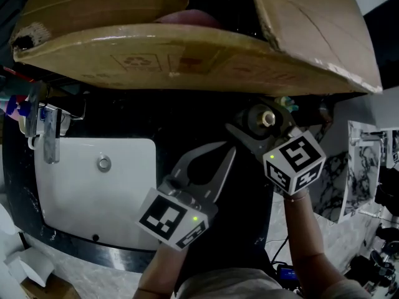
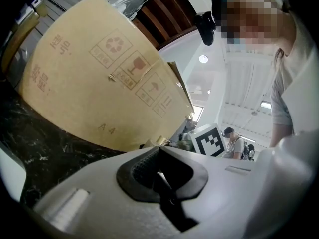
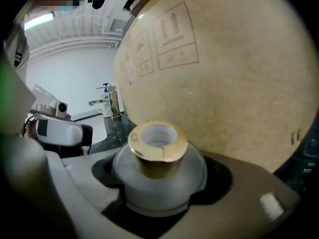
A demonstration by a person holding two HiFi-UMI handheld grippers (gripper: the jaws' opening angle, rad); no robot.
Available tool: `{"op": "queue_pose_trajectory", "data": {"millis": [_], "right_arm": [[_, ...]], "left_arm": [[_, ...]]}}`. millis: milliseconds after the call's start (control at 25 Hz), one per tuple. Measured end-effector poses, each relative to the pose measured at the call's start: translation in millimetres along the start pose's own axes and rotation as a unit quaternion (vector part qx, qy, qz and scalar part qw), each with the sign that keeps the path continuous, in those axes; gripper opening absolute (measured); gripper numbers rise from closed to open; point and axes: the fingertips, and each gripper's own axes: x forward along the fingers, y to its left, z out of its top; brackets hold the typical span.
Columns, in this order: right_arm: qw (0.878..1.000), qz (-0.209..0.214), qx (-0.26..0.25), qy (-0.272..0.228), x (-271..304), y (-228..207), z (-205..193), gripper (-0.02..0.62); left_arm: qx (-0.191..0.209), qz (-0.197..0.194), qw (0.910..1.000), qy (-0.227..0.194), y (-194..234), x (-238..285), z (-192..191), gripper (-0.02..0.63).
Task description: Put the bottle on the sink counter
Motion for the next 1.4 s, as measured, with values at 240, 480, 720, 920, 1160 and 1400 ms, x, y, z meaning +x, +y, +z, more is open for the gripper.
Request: {"op": "queue_pose_trajectory", "data": {"millis": [240,480,720,920,1160,1400], "right_arm": [[1.000,-0.001,-0.009,0.009,4,-2,-4,0.342],[1.000,-0.009,-0.016,0.016,6,-5,-6,0.342],[0.999,-0.008,-0.027,0.027,10,-2,-7,0.343],[0.999,-0.010,-0.023,0.022,10,-3,-7,0.344],[1.000,-0.008,-0.016,0.009,4,-2,-5,0.353],[0.999,-0.011,0.018,-0.027,-11,-2,1,0.353]], "left_arm": [[0.003,0.001,1.0000,-0.001,0,-1,1,0.008],[0.005,0.002,1.0000,-0.001,-1,-2,2,0.008],[0.001,0.004,1.0000,0.006,-1,-1,-3,0.008],[0.001,0.006,0.9999,0.016,-3,-1,-7,0.008],[0.001,0.010,0.9998,0.018,-2,-1,-9,0.008],[0.004,0.018,0.9996,0.019,-2,-4,-9,0.008]]}}
